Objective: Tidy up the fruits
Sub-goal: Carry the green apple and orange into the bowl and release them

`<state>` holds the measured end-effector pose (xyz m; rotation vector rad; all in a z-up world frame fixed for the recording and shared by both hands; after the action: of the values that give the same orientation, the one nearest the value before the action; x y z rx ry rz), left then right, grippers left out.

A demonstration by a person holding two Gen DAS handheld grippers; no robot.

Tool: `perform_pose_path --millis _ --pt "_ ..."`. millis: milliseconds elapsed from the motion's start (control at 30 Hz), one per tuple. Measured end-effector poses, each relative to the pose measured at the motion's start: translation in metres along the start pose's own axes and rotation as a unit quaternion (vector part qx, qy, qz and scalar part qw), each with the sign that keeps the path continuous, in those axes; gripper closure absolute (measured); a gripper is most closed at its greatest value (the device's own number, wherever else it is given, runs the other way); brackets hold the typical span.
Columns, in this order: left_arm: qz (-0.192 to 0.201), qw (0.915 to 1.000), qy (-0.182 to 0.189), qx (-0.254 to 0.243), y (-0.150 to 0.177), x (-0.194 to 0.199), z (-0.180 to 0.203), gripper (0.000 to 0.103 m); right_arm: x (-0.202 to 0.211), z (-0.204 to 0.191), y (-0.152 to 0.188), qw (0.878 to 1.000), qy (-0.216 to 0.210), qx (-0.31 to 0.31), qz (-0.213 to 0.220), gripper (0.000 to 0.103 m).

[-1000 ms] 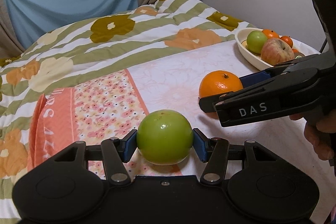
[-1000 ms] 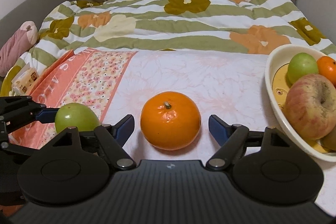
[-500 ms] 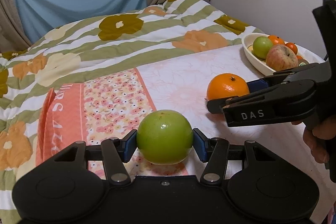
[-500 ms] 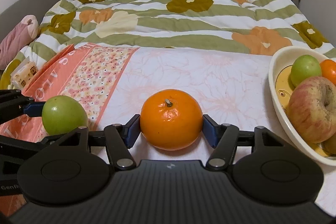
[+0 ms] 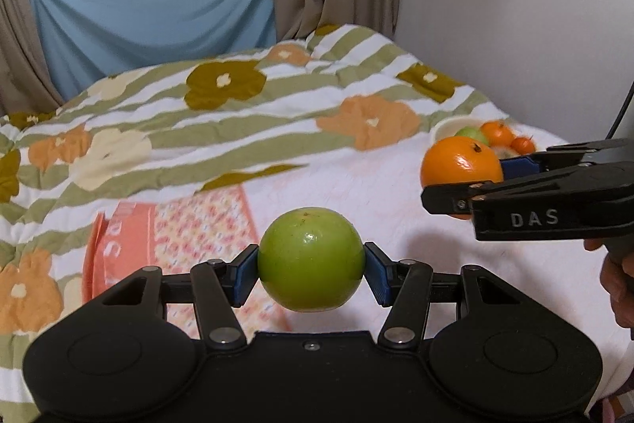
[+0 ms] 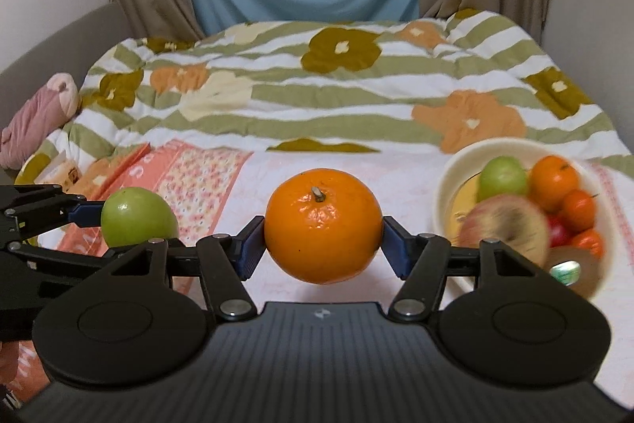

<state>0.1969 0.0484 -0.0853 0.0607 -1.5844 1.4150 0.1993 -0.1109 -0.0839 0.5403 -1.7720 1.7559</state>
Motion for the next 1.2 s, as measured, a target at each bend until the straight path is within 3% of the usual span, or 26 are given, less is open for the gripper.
perform_pose_path --millis 267,633,967,1200 --pt "0.018 0.9998 0.007 -0.002 -0.037 -0.018 0.041 0.043 0.016 0.067 -0.015 1.000 0.015 0.006 0.012 0.026" --pt "0.012 0.9997 0.023 0.000 -0.084 -0.089 0.084 0.043 -0.005 0.153 -0.021 0.999 0.024 0.030 0.006 0.026" --pt "-0.017 0.9989 0.036 0.027 -0.098 -0.156 0.092 0.043 -0.036 0.189 -0.021 0.999 0.018 0.030 -0.009 0.026" --pt "-0.040 0.9979 0.034 0.037 -0.096 -0.176 0.093 0.043 -0.045 0.197 -0.021 0.999 0.013 0.025 -0.015 0.026"
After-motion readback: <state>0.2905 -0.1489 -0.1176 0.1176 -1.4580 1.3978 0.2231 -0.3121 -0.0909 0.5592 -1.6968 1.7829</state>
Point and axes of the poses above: each gripper's, at about its wrist camera, not at the fingertips, and x roughly against the way its jaws point, z to its right, y to its underside, the point moved 4 cm from there along -x, roughly the way its jaws point, and after that the axes turned 15 degrees about y, right-handed, at the moved point
